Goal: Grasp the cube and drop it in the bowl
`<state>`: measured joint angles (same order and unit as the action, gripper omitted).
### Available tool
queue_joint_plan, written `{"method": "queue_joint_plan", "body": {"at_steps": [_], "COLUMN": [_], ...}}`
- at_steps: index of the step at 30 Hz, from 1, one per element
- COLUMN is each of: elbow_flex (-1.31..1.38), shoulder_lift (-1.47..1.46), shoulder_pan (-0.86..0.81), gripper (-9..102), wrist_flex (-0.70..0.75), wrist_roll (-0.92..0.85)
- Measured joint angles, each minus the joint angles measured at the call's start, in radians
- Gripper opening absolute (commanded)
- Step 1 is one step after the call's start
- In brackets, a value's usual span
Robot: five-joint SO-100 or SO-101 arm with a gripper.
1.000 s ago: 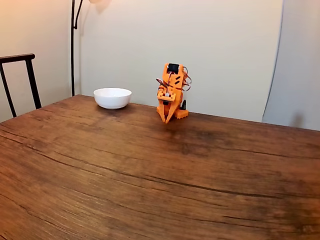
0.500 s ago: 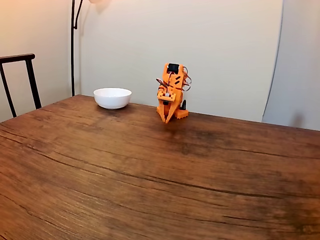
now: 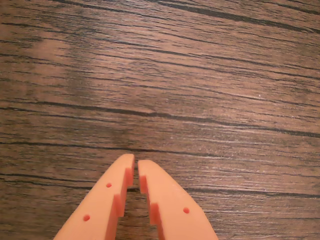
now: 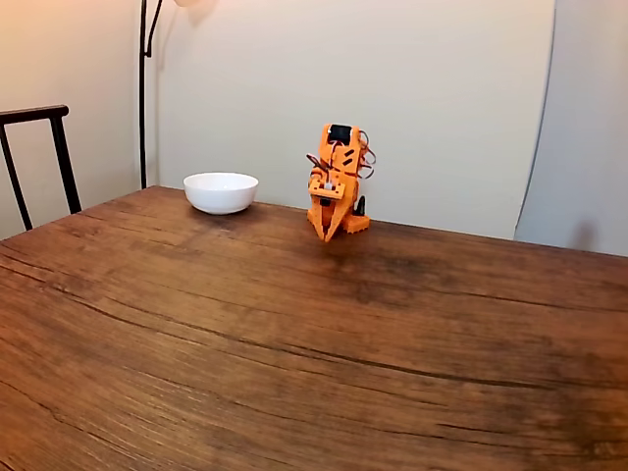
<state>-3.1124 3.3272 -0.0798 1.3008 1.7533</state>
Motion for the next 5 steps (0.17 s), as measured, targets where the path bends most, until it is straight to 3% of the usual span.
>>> {"method": "queue_joint_plan", "body": {"at_steps": [5], "elbow_flex": [0.000], "shoulder_lift": [0.000], "shoulder_pan": [0.000], "gripper": [-1], "wrist_flex": [0.000], "wrist_roll": [0.000]}}
